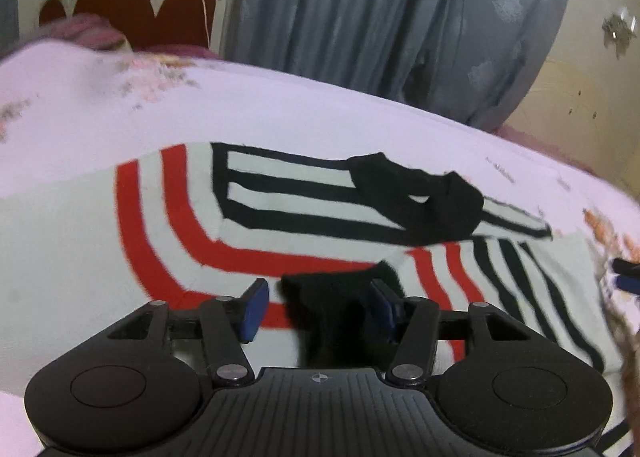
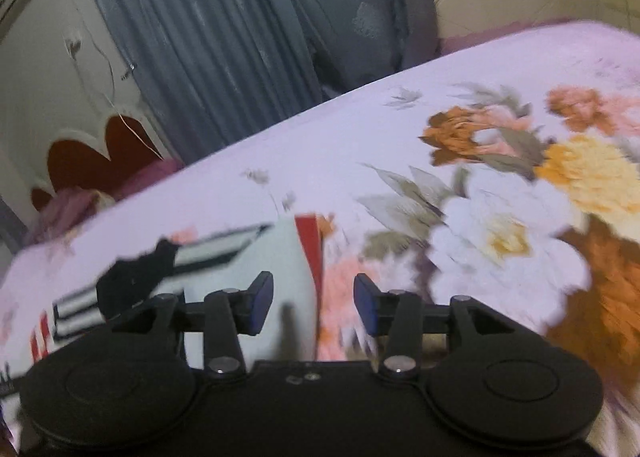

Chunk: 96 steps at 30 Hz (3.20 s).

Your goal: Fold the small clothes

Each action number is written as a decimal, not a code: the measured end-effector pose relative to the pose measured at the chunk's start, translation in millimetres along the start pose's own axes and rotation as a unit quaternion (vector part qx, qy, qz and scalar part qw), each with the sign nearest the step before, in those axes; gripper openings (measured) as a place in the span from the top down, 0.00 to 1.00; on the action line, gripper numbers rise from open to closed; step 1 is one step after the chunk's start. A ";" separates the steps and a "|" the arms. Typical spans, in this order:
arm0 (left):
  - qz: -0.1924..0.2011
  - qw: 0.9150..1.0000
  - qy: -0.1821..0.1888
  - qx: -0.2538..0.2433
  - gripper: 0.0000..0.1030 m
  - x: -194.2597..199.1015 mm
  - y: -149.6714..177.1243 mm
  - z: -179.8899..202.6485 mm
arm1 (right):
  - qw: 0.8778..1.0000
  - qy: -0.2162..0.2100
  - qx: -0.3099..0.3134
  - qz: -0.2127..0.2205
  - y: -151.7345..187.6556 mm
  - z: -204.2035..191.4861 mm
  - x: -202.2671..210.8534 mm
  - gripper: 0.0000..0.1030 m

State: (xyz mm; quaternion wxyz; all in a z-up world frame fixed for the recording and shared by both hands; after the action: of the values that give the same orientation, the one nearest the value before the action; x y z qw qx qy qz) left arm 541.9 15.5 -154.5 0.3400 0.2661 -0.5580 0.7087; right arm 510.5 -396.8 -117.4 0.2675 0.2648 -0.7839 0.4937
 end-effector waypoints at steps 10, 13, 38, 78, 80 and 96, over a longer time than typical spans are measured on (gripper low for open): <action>0.041 0.998 -0.019 -0.035 0.96 -11.2 1.6 13.2 | 0.999 -0.014 0.033 -0.016 -18.6 -4.3 -42.7 0.91; 0.023 0.999 -0.024 -0.035 0.95 -24.4 9.1 11.3 | 0.999 0.011 0.036 -0.037 -9.1 0.5 -60.5 0.91; -0.013 0.992 0.003 -0.124 0.57 -73.0 -24.0 127.9 | 0.981 0.061 0.171 -0.066 -29.4 -27.3 -65.9 1.00; -0.011 0.996 -0.020 -0.089 0.51 -35.4 10.6 69.6 | 0.973 0.066 0.209 -0.079 34.3 -81.7 -37.1 0.77; -0.013 0.995 -0.027 -0.095 0.51 -27.0 7.6 72.5 | 0.967 0.079 0.226 -0.084 38.0 -86.9 -40.3 0.77; 0.081 0.959 -0.159 0.220 0.58 134.6 77.1 -206.8 | 0.981 0.052 0.171 -0.070 88.7 -95.0 39.9 0.70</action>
State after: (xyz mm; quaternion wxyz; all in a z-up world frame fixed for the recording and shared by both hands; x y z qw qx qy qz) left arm 397.9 230.2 -148.5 0.1213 0.3973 -0.4544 0.7880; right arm 436.6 -282.8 -111.2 0.2924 0.3354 -0.6523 0.6136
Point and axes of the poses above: each gripper's, at about its wrist camera, not at the fingertips, and x roughly against the way its jaws point, z to its right, y to its underside, the point moved 1 cm from there along -x, roughly the way its jaws point, and after that the axes turned 7 degrees about -z, right-handed, at the moved point
